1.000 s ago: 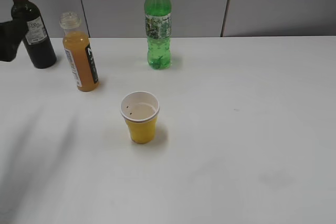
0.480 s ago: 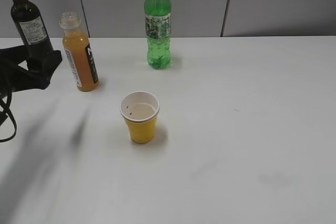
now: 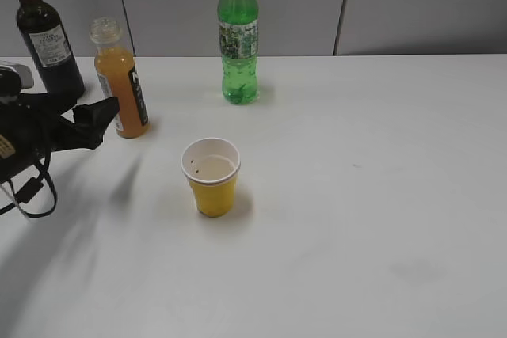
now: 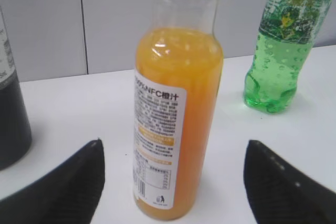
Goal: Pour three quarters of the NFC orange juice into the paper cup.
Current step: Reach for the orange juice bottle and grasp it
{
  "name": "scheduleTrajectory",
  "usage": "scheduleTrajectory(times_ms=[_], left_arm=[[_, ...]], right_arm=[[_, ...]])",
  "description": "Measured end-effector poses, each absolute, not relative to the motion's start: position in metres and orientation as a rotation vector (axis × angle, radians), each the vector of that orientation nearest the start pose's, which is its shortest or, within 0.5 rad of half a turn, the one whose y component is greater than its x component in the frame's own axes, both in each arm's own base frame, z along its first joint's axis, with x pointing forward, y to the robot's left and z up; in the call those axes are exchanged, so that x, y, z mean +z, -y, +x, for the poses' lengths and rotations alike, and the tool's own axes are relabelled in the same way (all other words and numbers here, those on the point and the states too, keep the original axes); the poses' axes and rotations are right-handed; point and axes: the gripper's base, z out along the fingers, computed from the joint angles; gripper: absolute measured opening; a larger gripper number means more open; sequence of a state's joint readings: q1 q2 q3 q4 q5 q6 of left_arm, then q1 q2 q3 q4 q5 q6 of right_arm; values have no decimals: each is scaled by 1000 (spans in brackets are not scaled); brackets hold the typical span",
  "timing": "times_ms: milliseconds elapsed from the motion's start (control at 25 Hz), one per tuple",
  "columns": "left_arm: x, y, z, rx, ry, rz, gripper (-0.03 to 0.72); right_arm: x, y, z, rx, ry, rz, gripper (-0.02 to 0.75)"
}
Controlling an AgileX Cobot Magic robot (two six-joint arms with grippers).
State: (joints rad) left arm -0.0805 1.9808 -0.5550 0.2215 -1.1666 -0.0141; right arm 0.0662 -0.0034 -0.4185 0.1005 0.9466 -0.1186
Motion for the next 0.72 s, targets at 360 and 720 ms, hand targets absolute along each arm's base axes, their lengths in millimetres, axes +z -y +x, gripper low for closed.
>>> scheduleTrajectory(times_ms=[360, 720], left_arm=[[91, 50, 343, -205, -1722, 332, 678], [79, 54, 371, -218, -1696, 341, 679]], right_arm=[[264, -8, 7, 86, -1997, -178, 596], [264, -8, 7, 86, -1997, -178, 596]])
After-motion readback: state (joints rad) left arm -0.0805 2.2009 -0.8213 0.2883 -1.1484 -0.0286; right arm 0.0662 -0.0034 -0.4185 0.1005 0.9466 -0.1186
